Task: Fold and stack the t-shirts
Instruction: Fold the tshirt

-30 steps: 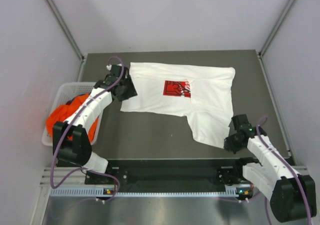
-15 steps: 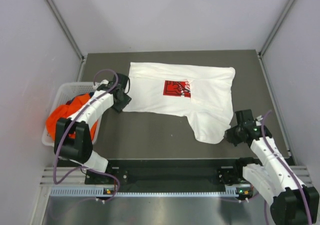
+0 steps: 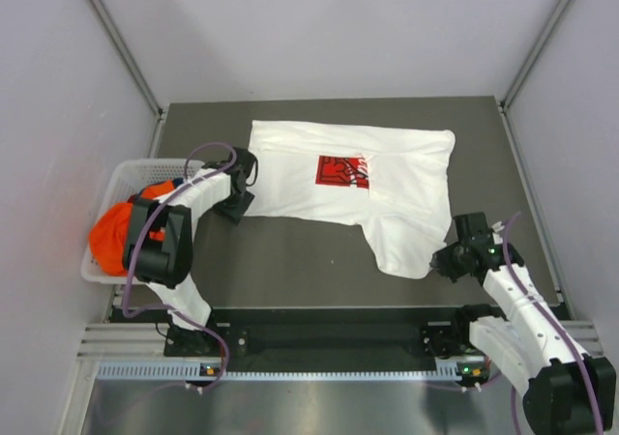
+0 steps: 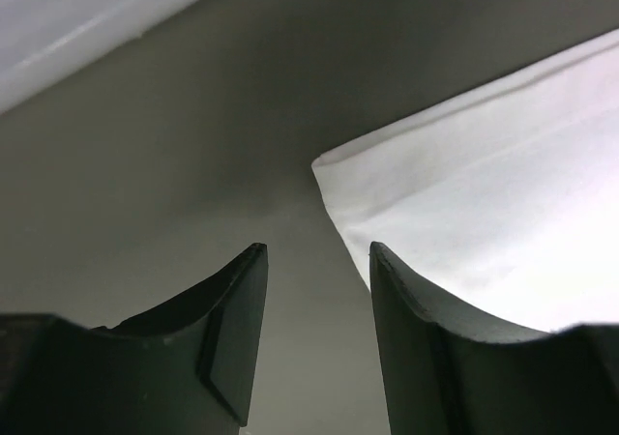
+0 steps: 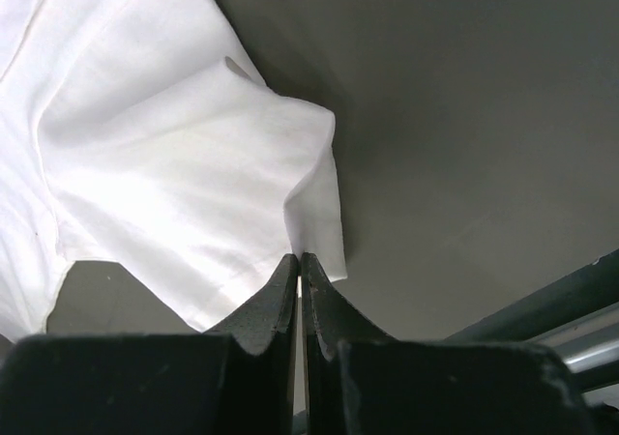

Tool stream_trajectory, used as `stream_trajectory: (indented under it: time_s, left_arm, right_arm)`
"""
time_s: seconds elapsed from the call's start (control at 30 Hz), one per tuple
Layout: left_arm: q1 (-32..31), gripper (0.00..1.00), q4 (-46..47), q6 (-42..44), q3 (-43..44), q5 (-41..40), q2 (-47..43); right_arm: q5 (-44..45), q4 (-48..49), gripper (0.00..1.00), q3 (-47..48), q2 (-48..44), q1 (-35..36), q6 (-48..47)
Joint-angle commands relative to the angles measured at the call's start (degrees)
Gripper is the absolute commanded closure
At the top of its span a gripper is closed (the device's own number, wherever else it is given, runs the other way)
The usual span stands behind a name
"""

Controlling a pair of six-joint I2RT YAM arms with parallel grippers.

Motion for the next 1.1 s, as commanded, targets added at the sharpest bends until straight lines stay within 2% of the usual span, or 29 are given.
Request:
stream_trajectory:
  time_s: [0.0, 0.43, 0.57, 0.6, 0.63, 0.73, 0.9, 1.07]
  left_arm:
    - [0.31, 0.48, 1.94, -1.8, 1.81, -1.82, 0.95]
    - [0.31, 0.5, 6.59, -1.62, -0.3, -3.67, 2.88]
    - [0.31, 0.61, 7.21, -1.97, -1.44, -2.44, 3.06]
    - [0.31, 0.75, 7.3, -2.06, -1.88, -2.26, 2.97]
    - [0.31, 0.83, 6.95, -2.15, -1.97, -2.08, 2.8]
    - [0.31, 1.0, 5.81, -1.45, -1.8, -2.78, 1.75]
    - [0.31, 1.0, 2.56, -0.13, -1.45, -7.61, -2.64]
    - [0.22, 1.0, 3.08, 1.63, -1.89, -9.64, -5.99]
  right_arm:
    - [-0.56, 0.93, 1.0, 2.38, -0.6, 0.94, -0.98]
    - [0.67, -1.09, 1.0, 4.13, -3.24, 0.85, -1.33]
    - [0.94, -1.44, 1.0, 4.75, -3.41, 0.85, -1.15]
    - [1.28, -1.7, 1.0, 5.01, -3.24, 0.94, -0.98]
    - [1.63, -2.14, 1.0, 5.62, -3.33, 0.85, -0.98]
    - [3.91, -3.99, 1.0, 7.12, -3.41, 0.94, -1.07]
    - [6.91, -6.18, 1.0, 8.35, -4.82, 0.94, -1.24]
    - [7.79, -7.16, 1.0, 8.53, -6.31, 0.94, -1.42]
